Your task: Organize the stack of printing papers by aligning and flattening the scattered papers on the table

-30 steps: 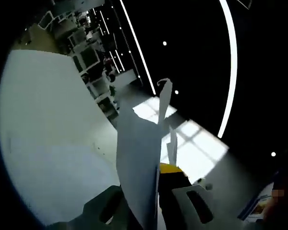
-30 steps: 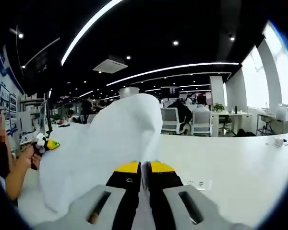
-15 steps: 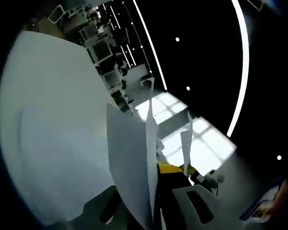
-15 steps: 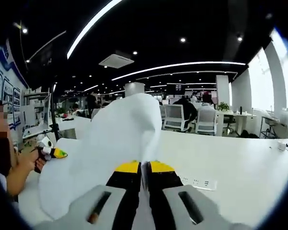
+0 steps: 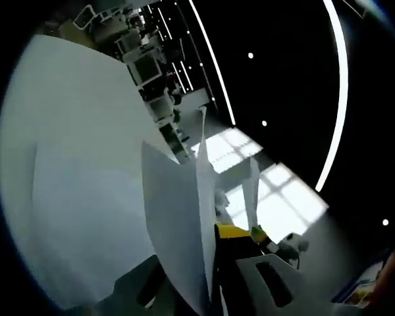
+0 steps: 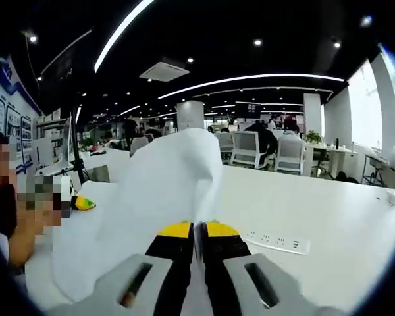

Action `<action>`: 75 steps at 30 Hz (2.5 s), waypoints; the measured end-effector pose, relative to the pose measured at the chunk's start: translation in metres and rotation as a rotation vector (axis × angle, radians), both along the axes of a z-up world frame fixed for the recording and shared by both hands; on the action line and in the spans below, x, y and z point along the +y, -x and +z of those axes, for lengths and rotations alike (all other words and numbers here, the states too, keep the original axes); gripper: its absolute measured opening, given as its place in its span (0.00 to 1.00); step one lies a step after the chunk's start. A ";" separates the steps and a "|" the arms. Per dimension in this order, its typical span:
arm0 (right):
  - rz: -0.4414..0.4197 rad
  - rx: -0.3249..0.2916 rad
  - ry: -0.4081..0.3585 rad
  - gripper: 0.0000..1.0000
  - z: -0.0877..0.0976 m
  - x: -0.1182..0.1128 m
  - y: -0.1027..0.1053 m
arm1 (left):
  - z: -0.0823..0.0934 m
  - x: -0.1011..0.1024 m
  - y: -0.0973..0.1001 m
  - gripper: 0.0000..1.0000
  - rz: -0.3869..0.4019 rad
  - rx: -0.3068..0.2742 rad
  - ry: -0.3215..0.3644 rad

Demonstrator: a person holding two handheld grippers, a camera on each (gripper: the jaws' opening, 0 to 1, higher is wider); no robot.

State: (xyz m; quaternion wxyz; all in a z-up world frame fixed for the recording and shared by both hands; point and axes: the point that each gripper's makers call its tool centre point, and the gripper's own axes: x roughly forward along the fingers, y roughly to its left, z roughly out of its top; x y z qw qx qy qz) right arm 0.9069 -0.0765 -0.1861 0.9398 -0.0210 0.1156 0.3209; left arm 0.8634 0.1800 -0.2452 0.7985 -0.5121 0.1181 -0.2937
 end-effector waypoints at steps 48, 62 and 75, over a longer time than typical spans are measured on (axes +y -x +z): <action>0.085 -0.003 0.035 0.02 -0.004 0.039 0.011 | 0.007 -0.004 0.006 0.06 0.011 -0.016 0.017; 0.103 0.003 0.048 0.02 -0.007 0.044 0.013 | 0.005 -0.003 0.005 0.06 0.013 -0.012 0.016; 0.117 0.007 0.058 0.02 -0.010 0.048 0.016 | 0.006 -0.001 0.003 0.06 0.015 -0.013 0.020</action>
